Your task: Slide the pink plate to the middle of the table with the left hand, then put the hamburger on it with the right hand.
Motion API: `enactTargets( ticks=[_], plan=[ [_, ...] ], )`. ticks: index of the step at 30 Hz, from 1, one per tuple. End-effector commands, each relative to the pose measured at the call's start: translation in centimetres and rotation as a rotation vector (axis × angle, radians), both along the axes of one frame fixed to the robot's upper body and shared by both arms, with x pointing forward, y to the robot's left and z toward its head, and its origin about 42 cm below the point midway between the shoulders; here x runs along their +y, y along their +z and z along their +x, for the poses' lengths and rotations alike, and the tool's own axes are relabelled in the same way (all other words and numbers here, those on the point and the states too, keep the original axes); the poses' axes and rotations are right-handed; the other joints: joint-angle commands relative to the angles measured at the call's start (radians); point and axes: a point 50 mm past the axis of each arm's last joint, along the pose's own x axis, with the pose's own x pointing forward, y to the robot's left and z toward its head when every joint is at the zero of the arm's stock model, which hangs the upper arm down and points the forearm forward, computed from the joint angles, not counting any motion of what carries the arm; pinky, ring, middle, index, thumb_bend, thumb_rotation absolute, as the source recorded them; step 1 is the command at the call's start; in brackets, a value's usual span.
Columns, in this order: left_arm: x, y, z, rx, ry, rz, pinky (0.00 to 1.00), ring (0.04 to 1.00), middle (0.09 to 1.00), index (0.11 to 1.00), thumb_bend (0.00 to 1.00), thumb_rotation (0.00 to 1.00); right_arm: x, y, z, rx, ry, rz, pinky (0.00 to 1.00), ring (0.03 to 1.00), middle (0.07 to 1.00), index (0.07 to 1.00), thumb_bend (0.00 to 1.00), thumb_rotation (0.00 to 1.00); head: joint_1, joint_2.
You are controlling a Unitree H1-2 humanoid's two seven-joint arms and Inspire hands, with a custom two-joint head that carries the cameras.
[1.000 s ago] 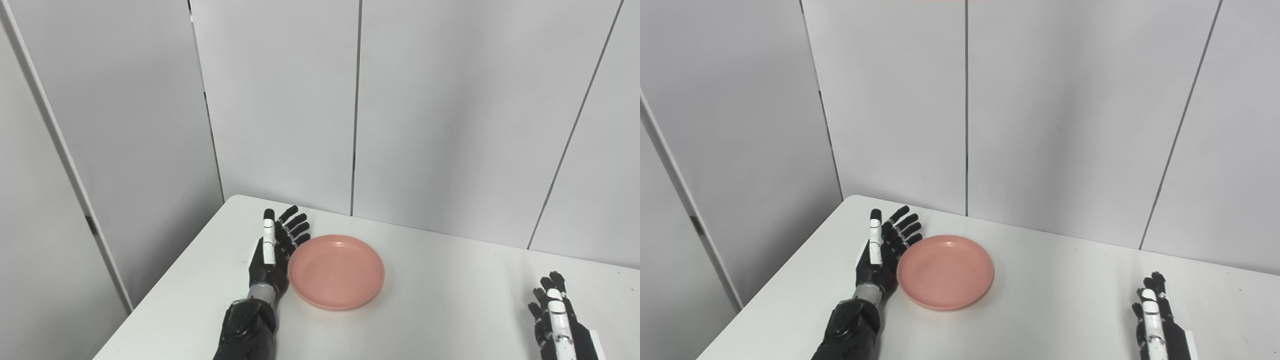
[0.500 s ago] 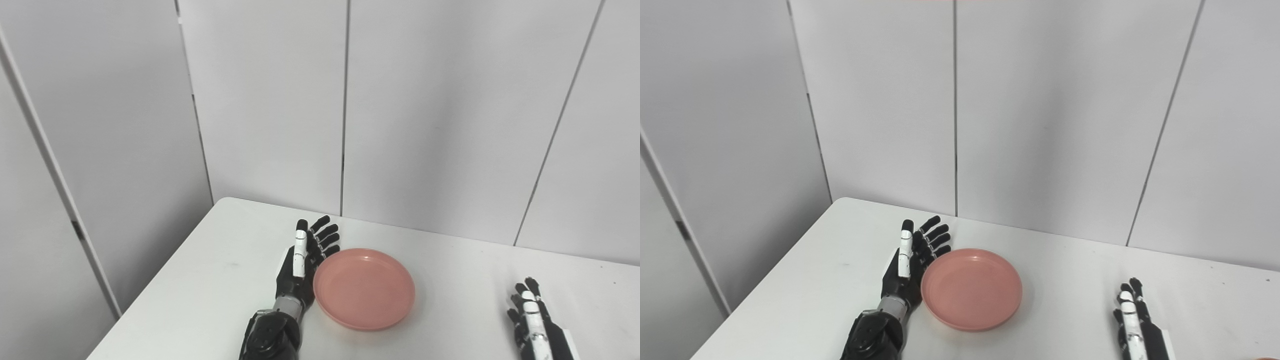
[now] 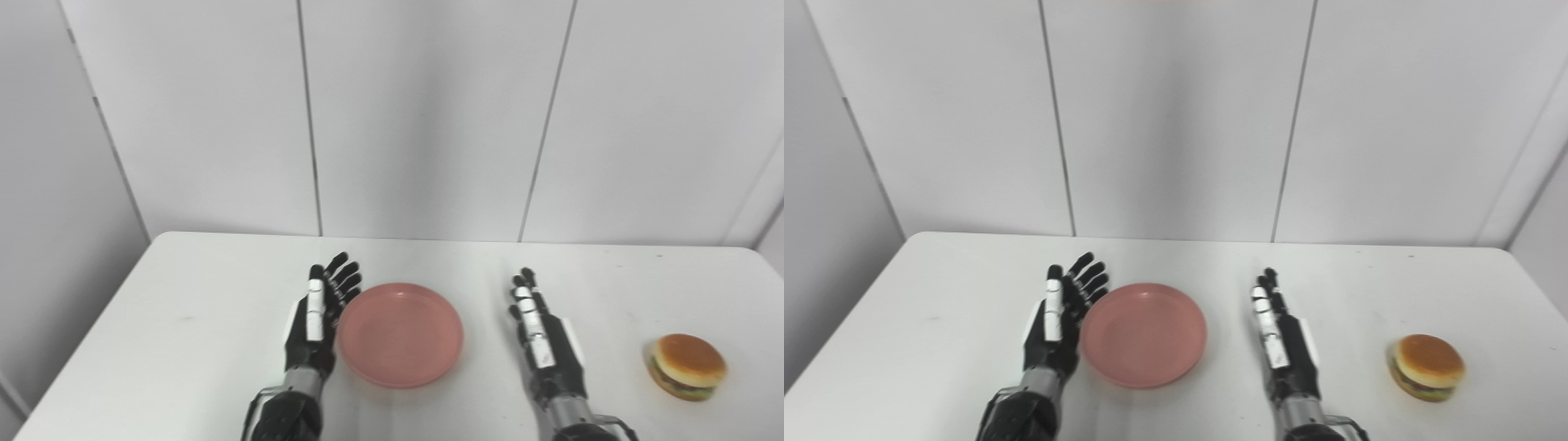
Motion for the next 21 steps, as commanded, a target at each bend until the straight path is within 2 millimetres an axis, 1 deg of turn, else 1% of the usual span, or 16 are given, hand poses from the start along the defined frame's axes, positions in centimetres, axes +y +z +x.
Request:
enactTargets(
  ticks=[1,4,5,7,8,9,10,11,13,14,15,16,18,20,21],
  plan=[
    [-0.9,-2.4,-1.9,0.095,-0.009,0.015,0.85,0.848,0.845,0.834,0.75,1.0,0.9,2.4,1.0,-0.101,0.012,0.002,1.0,0.992,0.972,1.0,0.57,0.87,-0.018,0.007],
    [-1.4,-2.2,-2.4,0.1,-0.024,0.036,0.84,0.851,0.846,0.842,0.76,1.0,0.9,2.6,1.3,-0.13,-0.007,-0.044,1.0,0.985,0.958,1.0,0.57,0.9,-0.037,0.013],
    [-1.6,-2.1,-2.5,0.098,-0.03,0.038,0.84,0.852,0.847,0.844,0.76,1.0,0.9,2.8,1.4,-0.143,-0.014,-0.056,1.0,0.983,0.954,1.0,0.57,0.9,-0.048,0.017],
    [-1.9,-2.1,-2.8,0.097,-0.041,0.035,0.84,0.859,0.854,0.852,0.75,1.0,0.6,3.0,1.7,-0.165,-0.024,-0.079,1.0,0.974,0.946,0.994,0.57,0.89,-0.048,0.017],
    [-2.0,-2.2,-2.9,0.097,-0.046,0.032,0.87,0.878,0.872,0.867,0.76,1.0,0.4,3.1,1.8,-0.174,-0.028,-0.091,1.0,0.968,0.941,0.987,0.59,0.89,-0.048,0.017],
    [-2.2,-2.3,-3.0,0.096,-0.054,0.027,0.9,0.895,0.887,0.878,0.78,1.0,0.0,3.4,2.0,-0.182,-0.033,-0.111,1.0,0.963,0.932,0.973,0.61,0.86,-0.064,0.019],
    [-2.3,-2.4,-3.1,0.096,-0.06,0.023,0.91,0.898,0.889,0.88,0.78,1.0,-0.3,3.5,2.2,-0.187,-0.036,-0.124,1.0,0.963,0.93,0.971,0.61,0.86,-0.07,0.01],
    [-2.5,-2.6,-3.2,0.095,-0.064,0.019,0.92,0.904,0.894,0.884,0.78,1.0,-0.9,4.1,2.2,-0.202,0.0,-0.17,1.0,0.961,0.927,0.966,0.62,0.85,-0.073,0.006],
    [-2.7,-2.8,-3.3,0.097,-0.068,0.008,0.93,0.915,0.905,0.892,0.79,1.0,-2.1,5.2,2.3,-0.227,0.065,-0.262,1.0,0.954,0.926,0.965,0.58,0.82,-0.087,0.004],
    [-2.7,-2.9,-3.3,0.098,-0.07,0.002,0.94,0.92,0.909,0.896,0.79,1.0,-2.6,5.6,2.3,-0.237,0.089,-0.301,0.97,0.925,0.907,0.954,0.6,0.77,-0.087,0.004],
    [-2.7,-3.1,-3.3,0.098,-0.076,0.001,0.95,0.923,0.911,0.899,0.79,1.0,-3.3,6.2,2.5,-0.248,0.1,-0.353,0.95,0.91,0.897,0.949,0.61,0.74,-0.104,-0.001],
    [-2.7,-3.3,-3.2,0.098,-0.081,0.001,0.95,0.93,0.918,0.907,0.79,1.0,-4.0,6.8,2.5,-0.258,0.109,-0.406,0.86,0.865,0.869,0.934,0.64,0.71,-0.115,-0.004],
    [-2.7,-3.5,-3.1,0.097,-0.08,0.007,0.95,0.929,0.918,0.91,0.77,1.0,-5.2,8.0,2.5,-0.274,0.093,-0.511,0.77,0.828,0.849,0.904,0.69,0.69,-0.128,-0.008],
    [-2.8,-3.6,-3.1,0.099,-0.077,0.006,0.95,0.927,0.916,0.908,0.77,1.0,-6.3,8.6,2.5,-0.289,0.069,-0.576,0.76,0.82,0.843,0.897,0.7,0.69,-0.139,-0.013],
    [-2.7,-3.7,-3.1,0.096,-0.082,0.002,0.96,0.93,0.918,0.909,0.77,1.0,-7.2,9.0,2.5,-0.3,0.054,-0.606,0.74,0.805,0.835,0.883,0.71,0.67,-0.139,-0.013]
  ],
)
